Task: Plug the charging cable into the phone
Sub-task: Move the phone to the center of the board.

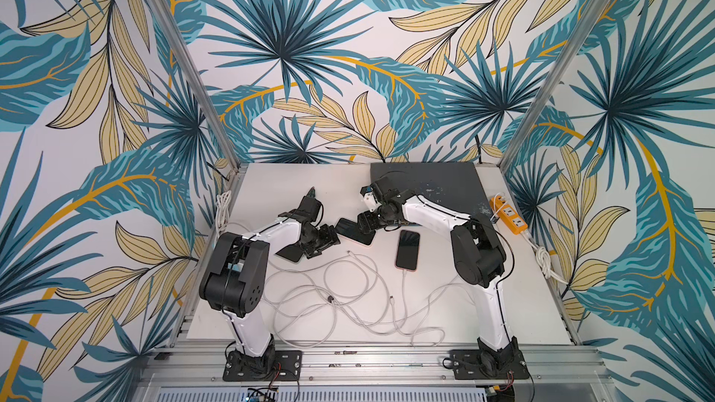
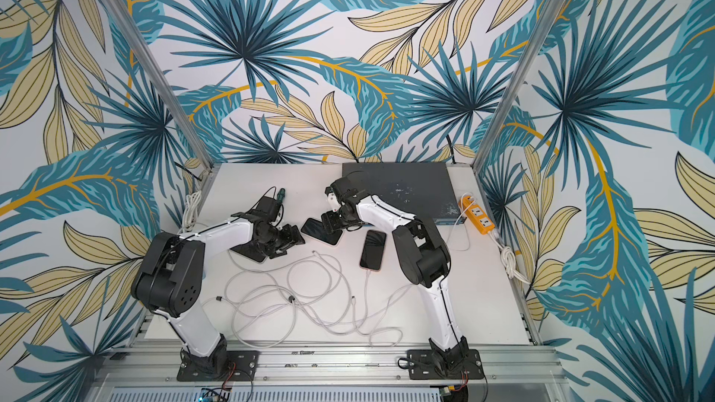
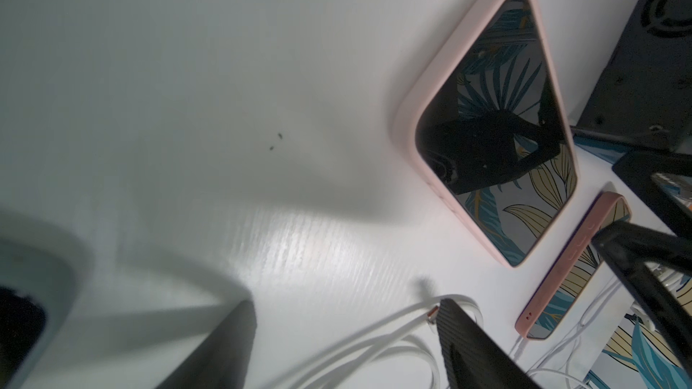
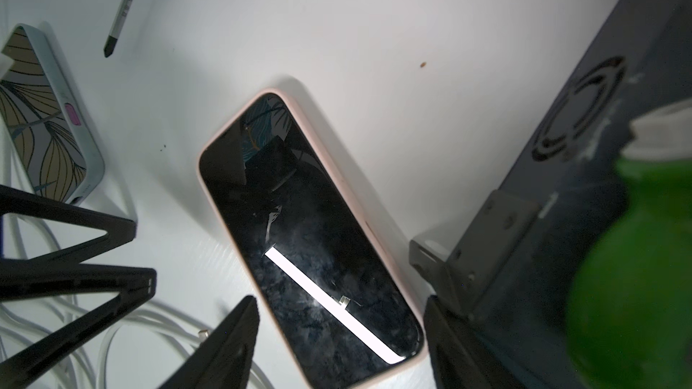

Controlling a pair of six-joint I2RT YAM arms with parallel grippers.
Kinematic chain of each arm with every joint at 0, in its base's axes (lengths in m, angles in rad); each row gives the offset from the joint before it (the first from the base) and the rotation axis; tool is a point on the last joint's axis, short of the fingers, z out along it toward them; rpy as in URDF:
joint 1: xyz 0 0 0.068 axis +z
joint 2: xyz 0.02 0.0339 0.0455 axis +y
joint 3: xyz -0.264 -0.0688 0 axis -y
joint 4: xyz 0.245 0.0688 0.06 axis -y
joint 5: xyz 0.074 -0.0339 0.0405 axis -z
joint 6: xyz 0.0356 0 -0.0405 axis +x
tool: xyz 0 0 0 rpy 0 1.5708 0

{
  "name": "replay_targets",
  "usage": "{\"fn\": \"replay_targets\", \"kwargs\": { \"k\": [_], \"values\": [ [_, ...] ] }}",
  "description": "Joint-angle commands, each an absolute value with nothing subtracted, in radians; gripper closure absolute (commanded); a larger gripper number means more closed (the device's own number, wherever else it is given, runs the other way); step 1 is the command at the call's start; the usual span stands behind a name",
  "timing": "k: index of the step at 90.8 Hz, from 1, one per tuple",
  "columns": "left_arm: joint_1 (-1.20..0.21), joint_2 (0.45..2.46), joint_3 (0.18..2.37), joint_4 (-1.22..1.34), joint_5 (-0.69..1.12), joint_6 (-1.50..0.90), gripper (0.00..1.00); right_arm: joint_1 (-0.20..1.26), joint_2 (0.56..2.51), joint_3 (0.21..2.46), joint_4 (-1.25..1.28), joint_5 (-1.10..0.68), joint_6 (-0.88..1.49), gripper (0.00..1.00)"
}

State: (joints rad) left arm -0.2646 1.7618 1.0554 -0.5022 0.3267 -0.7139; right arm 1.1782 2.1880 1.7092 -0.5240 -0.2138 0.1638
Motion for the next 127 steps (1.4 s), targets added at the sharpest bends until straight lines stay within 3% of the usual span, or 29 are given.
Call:
{"fn": "replay_targets", "kwargs": {
  "k": [1,44,98,127],
  "values": [
    [-0.259,1.794,1.035,-0.495,0.33,-0.707,0.2,1.138,2.247,1.644,-0.633,-0.102,0.178,0.27],
    [-0.259,1.789,1.023,-0.492,0.326,-0.709,0.2,1.137,2.293,1.697,-0.78,0.002,0.219,0.27],
    [-0.259,1.785,1.011,-0.483,0.33,-0.708,0.21,1.175,2.26,1.655,-0.863,-0.001,0.308,0.24],
    [-0.254,1.767,1.004,-0.489,0.318,-0.706,0.21,1.174,2.324,1.769,-0.764,-0.174,0.209,0.24]
  ]
}}
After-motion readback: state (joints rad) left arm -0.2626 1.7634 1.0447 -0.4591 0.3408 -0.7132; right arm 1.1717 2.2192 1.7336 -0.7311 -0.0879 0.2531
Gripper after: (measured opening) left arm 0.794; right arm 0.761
